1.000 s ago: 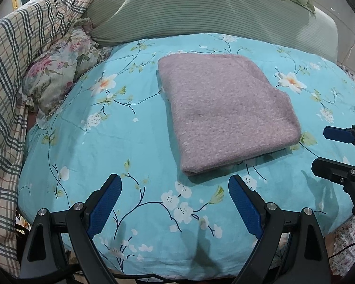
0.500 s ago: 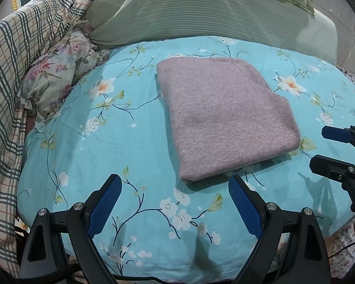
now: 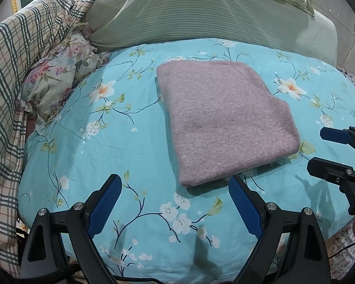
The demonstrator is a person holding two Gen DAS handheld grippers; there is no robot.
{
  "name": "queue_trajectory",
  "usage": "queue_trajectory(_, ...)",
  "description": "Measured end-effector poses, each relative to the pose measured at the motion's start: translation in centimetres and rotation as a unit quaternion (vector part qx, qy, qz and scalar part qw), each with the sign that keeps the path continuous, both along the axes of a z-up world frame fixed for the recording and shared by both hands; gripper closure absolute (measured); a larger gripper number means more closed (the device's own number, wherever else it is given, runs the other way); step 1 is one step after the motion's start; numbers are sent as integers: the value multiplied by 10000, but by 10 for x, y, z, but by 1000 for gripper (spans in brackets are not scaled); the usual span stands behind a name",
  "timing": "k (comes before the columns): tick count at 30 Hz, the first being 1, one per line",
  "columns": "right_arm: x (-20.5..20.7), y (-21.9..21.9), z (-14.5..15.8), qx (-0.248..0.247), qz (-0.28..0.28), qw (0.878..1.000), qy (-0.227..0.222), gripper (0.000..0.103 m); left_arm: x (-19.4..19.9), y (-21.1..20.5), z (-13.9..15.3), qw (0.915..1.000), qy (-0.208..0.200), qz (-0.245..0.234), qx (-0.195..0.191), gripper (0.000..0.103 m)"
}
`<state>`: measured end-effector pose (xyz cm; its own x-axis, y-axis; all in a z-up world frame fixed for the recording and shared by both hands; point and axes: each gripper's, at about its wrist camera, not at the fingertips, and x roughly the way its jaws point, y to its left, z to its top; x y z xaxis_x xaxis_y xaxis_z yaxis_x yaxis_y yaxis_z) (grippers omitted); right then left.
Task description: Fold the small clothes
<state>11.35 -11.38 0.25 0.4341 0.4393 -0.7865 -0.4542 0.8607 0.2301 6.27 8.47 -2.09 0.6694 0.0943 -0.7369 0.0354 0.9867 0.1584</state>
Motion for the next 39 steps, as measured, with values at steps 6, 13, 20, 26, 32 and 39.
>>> queue_trajectory(6, -1, 1, 1, 0, -15, 10000, 0, 4, 0, -1, 2, 10000, -13, 0, -6, 10)
queue_trajectory(13, -1, 2, 2, -1, -17, 10000, -3, 4, 1, -2, 3, 10000, -15, 9, 1, 10)
queue_trajectory(20, 0, 2, 2, 3, -15, 10000, -6, 4, 2, -2, 4, 10000, -17, 3, 4, 10)
queue_trajectory(26, -1, 3, 2, -1, -23, 10000, -5, 4, 3, -2, 4, 10000, -24, -6, 7, 10)
queue_trajectory(32, 0, 3, 2, 3, -17, 10000, -8, 4, 4, -3, 6, 10000, -48, 18, 4, 10)
queue_trajectory(39, 0, 4, 3, 11, -18, 10000, -8, 4, 5, -3, 6, 10000, -45, 23, 4, 10)
